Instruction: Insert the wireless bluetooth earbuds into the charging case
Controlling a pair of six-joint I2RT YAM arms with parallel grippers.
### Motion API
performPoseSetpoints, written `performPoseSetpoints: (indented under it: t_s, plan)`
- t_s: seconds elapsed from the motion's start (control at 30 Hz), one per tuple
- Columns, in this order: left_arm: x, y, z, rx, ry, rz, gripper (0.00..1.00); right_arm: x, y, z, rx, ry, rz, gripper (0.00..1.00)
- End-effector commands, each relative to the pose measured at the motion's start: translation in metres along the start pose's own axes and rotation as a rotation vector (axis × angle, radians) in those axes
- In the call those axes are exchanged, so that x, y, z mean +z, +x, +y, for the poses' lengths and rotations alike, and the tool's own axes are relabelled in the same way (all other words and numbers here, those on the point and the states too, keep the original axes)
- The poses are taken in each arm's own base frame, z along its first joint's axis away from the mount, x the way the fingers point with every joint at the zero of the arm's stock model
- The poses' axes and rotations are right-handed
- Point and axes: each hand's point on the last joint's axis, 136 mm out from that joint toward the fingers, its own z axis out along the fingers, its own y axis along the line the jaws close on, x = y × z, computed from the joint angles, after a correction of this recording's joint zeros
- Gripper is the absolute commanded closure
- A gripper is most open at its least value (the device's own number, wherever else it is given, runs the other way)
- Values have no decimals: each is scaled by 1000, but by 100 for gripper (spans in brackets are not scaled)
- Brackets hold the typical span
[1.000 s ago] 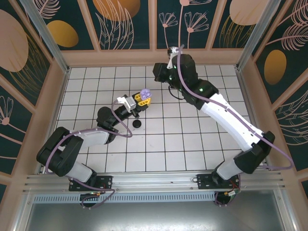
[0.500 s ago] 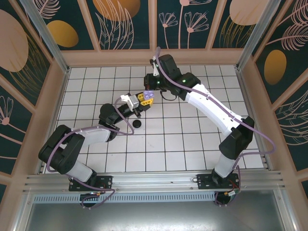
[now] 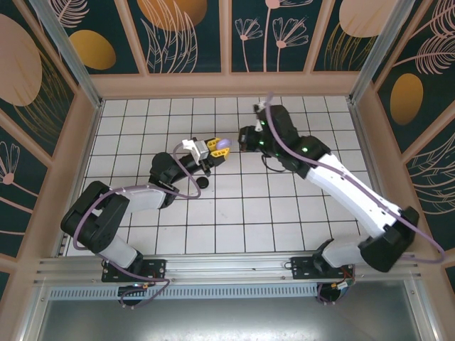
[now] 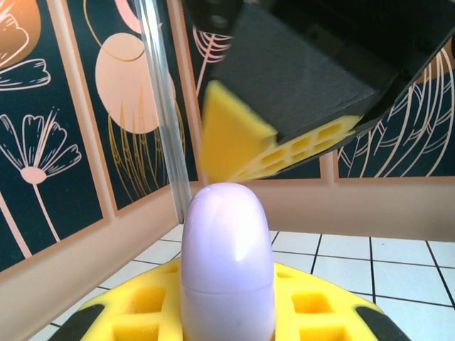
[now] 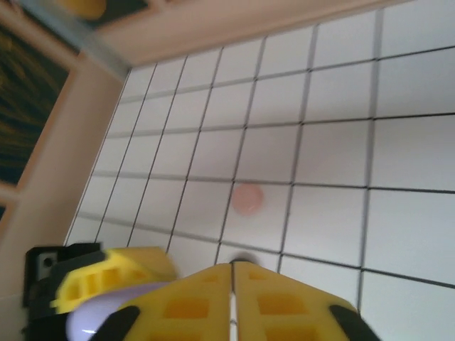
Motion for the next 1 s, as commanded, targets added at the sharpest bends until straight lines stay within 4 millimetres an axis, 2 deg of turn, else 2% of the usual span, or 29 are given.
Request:
performPoseSetpoints:
  t_s: [0.0,0.1,0.27,0.47,0.63,0.7,0.83,0.97]
  plan:
    - [3,-11,10,-55,-35,-33,100,-12,-14,-34,131,68,-140,85]
    - [8,3,18,-180,-66,36,100,-12,3,-59,175,111,-161,83]
    - [10,30,27,-380,-115,109,100,1,45,-96,213,179,-128,82]
    - [4,60,33,-567,-189,149,100,6,72,-119,223,224,-112,82]
    - [4,88,39,-710,-248,215,100,6,81,-129,219,253,-106,82]
    - [4,92,43,-742,-275,223,100,7,83,-131,216,257,-104,82]
    - [6,132,50,-860,-354,361,100,7,84,-133,212,258,-106,82]
    - [7,157,55,-948,-418,447,100,6,80,-131,205,252,-115,82]
